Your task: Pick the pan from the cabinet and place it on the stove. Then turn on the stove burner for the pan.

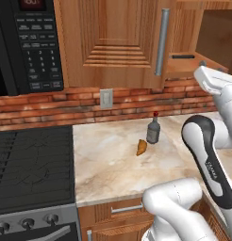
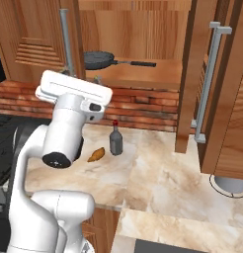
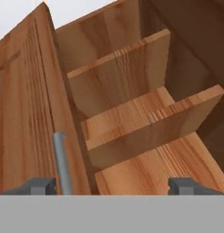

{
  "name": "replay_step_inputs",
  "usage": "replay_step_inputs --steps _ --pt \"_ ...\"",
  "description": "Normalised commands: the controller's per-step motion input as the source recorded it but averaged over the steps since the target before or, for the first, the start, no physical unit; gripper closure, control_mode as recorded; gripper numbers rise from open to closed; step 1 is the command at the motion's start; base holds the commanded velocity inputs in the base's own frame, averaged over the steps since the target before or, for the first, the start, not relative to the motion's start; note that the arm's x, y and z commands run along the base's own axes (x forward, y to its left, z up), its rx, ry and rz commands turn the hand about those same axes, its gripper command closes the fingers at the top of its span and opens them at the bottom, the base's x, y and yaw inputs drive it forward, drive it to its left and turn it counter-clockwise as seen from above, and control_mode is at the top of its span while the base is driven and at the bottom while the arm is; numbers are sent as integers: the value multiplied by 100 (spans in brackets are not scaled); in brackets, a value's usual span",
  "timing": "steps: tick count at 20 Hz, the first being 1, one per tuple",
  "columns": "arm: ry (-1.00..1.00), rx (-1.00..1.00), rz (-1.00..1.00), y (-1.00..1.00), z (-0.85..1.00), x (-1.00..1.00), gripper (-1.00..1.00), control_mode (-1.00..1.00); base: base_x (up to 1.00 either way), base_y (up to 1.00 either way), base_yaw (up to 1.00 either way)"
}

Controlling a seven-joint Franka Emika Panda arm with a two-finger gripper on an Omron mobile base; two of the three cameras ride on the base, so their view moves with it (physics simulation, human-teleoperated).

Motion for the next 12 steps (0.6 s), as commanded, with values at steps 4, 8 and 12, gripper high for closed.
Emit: replay_step_inputs --steps 4,8,12 --pt "6 33 4 -35 0 0 -100 -100 0 0 0" --pt "14 30 10 -19 0 11 -100 -100 0 0 0" --pt "18 29 16 -5 0 42 -100 -100 0 0 0"
